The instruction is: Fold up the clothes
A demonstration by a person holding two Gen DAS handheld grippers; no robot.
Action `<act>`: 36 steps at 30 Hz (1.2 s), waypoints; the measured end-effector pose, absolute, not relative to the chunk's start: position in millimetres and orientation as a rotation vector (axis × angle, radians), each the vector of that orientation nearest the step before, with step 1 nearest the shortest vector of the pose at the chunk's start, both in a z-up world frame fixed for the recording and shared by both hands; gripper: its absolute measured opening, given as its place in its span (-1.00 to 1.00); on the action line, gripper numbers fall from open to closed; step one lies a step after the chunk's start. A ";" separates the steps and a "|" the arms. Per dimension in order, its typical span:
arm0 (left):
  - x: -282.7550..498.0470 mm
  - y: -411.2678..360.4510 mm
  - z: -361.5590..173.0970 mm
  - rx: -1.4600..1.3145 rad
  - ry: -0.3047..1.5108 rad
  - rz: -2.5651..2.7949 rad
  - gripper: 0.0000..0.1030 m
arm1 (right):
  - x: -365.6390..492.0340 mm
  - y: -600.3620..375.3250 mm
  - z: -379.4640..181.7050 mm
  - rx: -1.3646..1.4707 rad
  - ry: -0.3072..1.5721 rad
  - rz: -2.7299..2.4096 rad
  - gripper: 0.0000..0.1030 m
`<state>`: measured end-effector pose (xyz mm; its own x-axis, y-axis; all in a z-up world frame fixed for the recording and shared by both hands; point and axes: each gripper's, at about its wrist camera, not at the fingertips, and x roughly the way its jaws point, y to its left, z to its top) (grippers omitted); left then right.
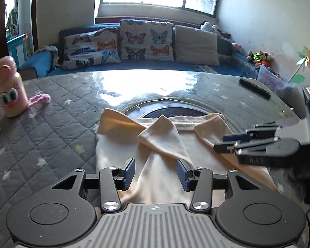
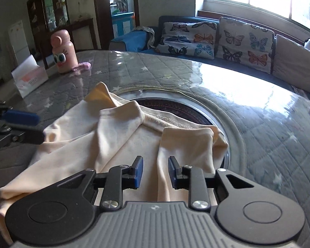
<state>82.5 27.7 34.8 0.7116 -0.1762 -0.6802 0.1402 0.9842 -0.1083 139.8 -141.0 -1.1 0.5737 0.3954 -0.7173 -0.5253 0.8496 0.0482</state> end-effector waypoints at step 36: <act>50.5 117.6 92.2 -0.175 0.544 0.083 -0.96 | 95.8 -274.2 32.4 0.031 0.664 0.240 -0.96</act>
<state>50.5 117.6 92.2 0.8528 0.0327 -0.5212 -0.1252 0.9817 -0.1432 95.8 -274.2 32.4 0.7607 0.2307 -0.6068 -0.2108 0.9718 0.1052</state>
